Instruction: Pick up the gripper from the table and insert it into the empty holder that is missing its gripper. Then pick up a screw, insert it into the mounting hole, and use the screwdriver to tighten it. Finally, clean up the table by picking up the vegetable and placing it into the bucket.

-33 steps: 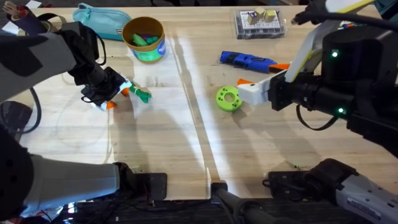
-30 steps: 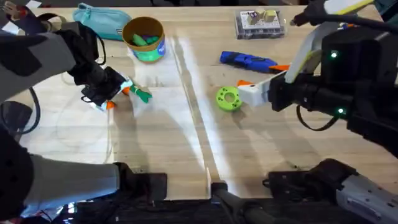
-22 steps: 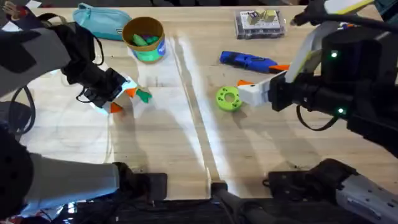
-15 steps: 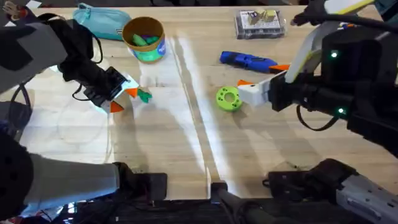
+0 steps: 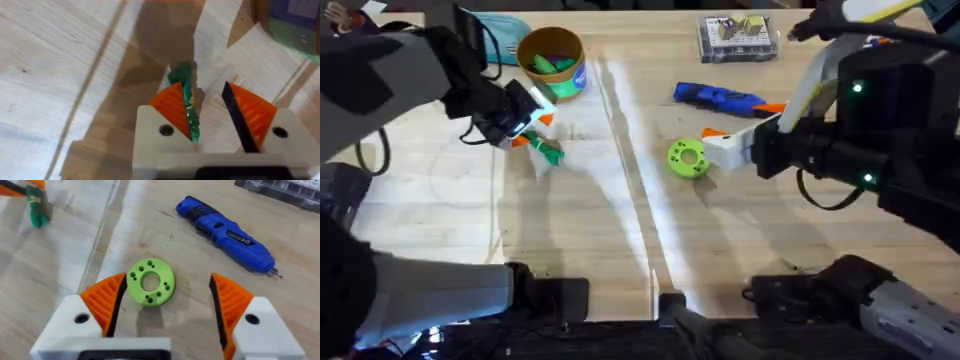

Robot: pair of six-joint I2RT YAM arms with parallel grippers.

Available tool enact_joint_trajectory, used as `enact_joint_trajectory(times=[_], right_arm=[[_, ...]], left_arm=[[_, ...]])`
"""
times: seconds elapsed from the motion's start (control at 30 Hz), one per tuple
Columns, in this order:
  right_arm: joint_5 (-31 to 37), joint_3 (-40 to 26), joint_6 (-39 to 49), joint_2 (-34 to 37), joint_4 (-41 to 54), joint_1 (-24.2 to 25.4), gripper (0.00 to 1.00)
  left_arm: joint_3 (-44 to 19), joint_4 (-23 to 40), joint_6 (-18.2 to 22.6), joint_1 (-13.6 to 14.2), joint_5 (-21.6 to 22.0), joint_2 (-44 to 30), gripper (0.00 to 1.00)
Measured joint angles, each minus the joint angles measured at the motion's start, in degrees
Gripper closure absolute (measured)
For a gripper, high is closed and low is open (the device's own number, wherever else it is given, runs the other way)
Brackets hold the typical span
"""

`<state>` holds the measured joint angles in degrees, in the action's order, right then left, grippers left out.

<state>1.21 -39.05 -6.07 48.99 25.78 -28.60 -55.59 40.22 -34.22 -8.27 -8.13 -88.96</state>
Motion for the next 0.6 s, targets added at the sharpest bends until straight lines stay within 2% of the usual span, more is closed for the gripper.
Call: enact_joint_trajectory(times=[0.13,0.53,0.6], right_arm=[[0.00,0.00,0.02,0.00,0.00,0.00,0.026],[0.00,0.00,0.02,0.00,0.01,0.00,0.026],[0.04,0.00,0.02,0.00,0.00,0.00,0.026]], left_arm=[[-0.37,0.03,-0.75,1.94,0.87,-3.23,0.492],[-1.14,3.17,-2.48,2.09,2.39,-5.53,0.492],[-1.14,3.68,-2.63,2.08,2.51,-5.47,0.538]])
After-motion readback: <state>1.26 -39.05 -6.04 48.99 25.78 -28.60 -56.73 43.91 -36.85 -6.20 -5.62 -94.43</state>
